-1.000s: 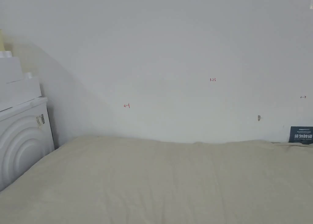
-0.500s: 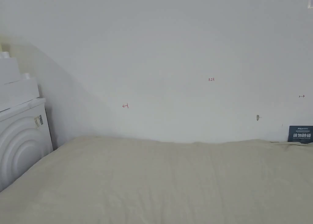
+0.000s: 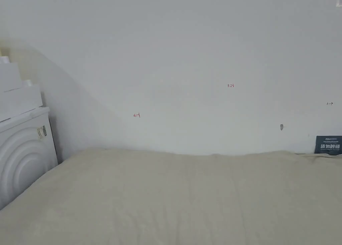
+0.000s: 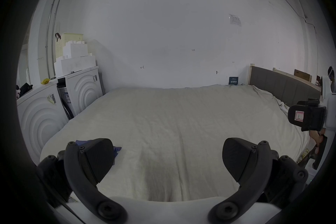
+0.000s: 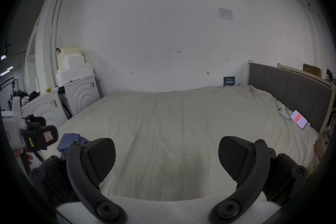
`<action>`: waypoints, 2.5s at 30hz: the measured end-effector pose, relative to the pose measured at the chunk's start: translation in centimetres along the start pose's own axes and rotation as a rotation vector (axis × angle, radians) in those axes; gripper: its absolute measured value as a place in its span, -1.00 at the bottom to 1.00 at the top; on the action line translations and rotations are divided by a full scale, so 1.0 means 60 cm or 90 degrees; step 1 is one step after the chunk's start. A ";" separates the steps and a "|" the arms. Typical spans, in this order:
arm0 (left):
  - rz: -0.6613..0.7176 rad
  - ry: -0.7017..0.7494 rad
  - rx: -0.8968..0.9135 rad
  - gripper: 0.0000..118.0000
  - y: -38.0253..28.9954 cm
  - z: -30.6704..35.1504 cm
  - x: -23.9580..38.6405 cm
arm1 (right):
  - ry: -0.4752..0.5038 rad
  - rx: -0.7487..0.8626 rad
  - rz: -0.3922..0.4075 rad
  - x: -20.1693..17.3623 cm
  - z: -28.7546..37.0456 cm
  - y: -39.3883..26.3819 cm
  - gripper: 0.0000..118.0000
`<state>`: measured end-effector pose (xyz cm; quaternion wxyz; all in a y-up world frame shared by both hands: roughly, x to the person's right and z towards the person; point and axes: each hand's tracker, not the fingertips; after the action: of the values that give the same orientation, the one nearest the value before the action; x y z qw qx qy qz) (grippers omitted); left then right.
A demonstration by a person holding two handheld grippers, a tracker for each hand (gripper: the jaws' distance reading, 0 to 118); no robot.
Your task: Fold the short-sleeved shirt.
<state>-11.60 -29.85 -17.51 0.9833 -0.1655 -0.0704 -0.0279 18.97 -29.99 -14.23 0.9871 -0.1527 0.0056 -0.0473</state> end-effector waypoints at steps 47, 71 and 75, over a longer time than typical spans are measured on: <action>-0.006 -0.010 -0.007 1.00 0.005 0.003 0.005 | -0.001 -0.052 -0.038 -0.004 -0.001 0.004 0.92; -0.006 -0.014 -0.013 1.00 0.006 -0.002 0.004 | -0.082 -0.052 -0.047 -0.004 -0.018 0.000 0.92; -0.005 -0.008 -0.017 1.00 0.009 -0.009 0.003 | -0.116 -0.063 0.008 -0.011 -0.018 -0.014 0.92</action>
<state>-11.29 -29.50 -18.14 0.9805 -0.1781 -0.0772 -0.0318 18.23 -31.04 -15.02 0.9752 -0.2045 -0.0807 -0.0270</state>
